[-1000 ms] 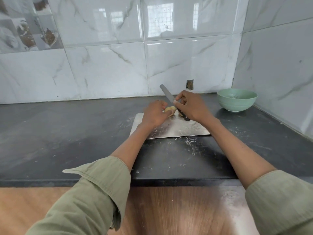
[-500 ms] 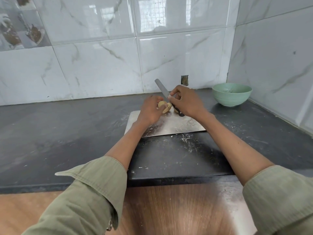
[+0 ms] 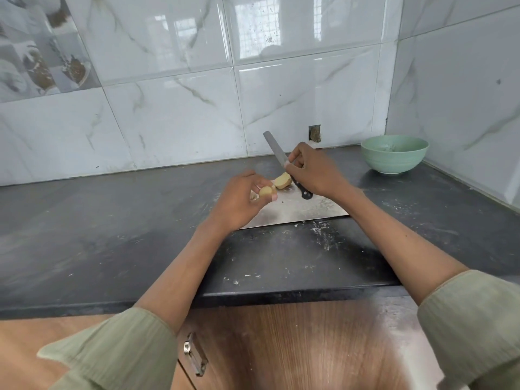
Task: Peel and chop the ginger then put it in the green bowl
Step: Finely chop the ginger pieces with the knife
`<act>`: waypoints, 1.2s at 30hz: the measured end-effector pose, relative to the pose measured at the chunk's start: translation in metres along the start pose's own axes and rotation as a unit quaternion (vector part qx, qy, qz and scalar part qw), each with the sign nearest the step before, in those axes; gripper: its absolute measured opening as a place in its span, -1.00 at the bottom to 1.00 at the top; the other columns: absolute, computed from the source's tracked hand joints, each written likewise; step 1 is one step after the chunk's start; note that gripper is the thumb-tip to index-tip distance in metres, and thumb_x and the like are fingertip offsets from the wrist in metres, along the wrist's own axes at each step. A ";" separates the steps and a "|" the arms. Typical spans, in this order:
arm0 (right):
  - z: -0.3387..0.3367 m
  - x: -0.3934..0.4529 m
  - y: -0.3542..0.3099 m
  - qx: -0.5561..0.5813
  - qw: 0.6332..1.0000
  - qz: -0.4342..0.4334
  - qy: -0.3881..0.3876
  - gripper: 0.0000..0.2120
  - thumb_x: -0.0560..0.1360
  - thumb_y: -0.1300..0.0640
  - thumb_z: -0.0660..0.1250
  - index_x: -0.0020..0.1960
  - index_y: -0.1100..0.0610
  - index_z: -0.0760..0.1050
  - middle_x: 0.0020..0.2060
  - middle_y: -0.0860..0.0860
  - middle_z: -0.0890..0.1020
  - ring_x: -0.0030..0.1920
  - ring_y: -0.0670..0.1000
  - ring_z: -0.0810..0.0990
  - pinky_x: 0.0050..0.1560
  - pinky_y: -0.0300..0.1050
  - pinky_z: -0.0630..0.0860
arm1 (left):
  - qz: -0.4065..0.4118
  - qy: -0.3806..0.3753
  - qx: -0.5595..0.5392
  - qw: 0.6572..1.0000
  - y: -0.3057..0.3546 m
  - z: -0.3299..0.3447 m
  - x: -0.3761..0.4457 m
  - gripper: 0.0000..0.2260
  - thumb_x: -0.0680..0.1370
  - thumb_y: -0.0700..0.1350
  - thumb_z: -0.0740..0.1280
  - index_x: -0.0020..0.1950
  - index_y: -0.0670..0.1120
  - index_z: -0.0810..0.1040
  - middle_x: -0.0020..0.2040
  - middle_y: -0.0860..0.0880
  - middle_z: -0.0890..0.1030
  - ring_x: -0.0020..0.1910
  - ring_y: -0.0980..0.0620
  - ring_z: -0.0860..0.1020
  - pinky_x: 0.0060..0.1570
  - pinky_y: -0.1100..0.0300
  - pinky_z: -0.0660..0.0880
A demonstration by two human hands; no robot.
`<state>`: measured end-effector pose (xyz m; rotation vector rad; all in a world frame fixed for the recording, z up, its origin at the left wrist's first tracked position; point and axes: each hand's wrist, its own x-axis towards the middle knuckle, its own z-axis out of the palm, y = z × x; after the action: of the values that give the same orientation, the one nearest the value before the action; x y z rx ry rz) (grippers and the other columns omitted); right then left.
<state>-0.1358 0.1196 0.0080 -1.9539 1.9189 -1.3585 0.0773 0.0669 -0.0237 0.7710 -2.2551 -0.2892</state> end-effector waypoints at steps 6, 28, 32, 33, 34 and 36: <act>0.001 -0.035 -0.017 -0.149 0.987 0.020 -0.055 -0.76 0.52 -0.10 0.37 0.03 0.03 0.46 -0.17 -0.03 0.61 -0.16 0.05 0.60 -0.22 -0.04 0.45 | -0.042 -0.024 -0.021 0.999 0.001 0.003 -0.007 -0.73 0.41 0.13 0.60 -0.01 0.02 0.71 -0.10 0.14 0.70 -0.12 0.21 0.63 -0.08 0.22 0.56; 0.023 -0.098 -0.035 -0.203 0.978 0.033 0.025 -0.81 0.54 -0.08 0.27 0.09 -0.03 0.44 -0.17 -0.02 0.58 -0.08 0.10 0.54 -0.18 -0.03 0.35 | -0.093 -0.045 -0.045 0.994 -0.008 0.007 -0.001 -0.70 0.46 0.03 0.58 0.14 -0.01 0.70 -0.01 0.09 0.68 -0.08 0.11 0.64 -0.07 0.24 0.52; 0.020 -0.096 -0.031 -0.177 0.982 0.056 0.020 -0.81 0.53 -0.08 0.26 0.08 -0.03 0.43 -0.14 -0.02 0.59 -0.06 0.10 0.53 -0.16 -0.02 0.36 | -0.089 -0.055 -0.030 0.994 -0.007 0.011 0.001 -0.79 0.48 0.01 0.56 0.07 -0.01 0.69 0.00 0.12 0.63 -0.08 0.14 0.62 -0.10 0.23 0.48; 0.019 -0.095 -0.030 -0.172 0.983 0.062 0.017 -0.81 0.53 -0.09 0.27 0.08 -0.03 0.44 -0.13 -0.02 0.60 -0.05 0.10 0.54 -0.16 -0.02 0.38 | -0.091 -0.054 -0.031 0.994 -0.006 0.011 0.001 -0.80 0.48 0.00 0.57 0.06 0.00 0.68 0.01 0.11 0.62 -0.08 0.15 0.61 -0.12 0.26 0.46; 0.019 -0.095 -0.030 -0.167 0.984 0.066 0.014 -0.81 0.52 -0.10 0.27 0.07 -0.03 0.44 -0.13 -0.02 0.60 -0.05 0.10 0.55 -0.15 -0.01 0.39 | -0.093 -0.052 -0.033 0.994 -0.005 0.011 0.002 -0.79 0.47 -0.01 0.57 0.06 0.01 0.66 0.03 0.10 0.62 -0.08 0.16 0.60 -0.13 0.30 0.44; 0.019 -0.094 -0.029 -0.157 0.985 0.073 0.012 -0.80 0.52 -0.12 0.27 0.06 -0.04 0.44 -0.12 -0.02 0.60 -0.04 0.09 0.55 -0.13 0.00 0.41 | -0.094 -0.049 -0.040 0.994 -0.003 0.012 0.002 -0.77 0.46 -0.03 0.58 0.06 0.01 0.64 0.05 0.08 0.62 -0.07 0.15 0.59 -0.15 0.32 0.44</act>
<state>-0.0847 0.1951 -0.0339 -1.8771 2.3591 -1.1016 0.0693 0.0635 -0.0322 0.9470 -2.2501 -0.5142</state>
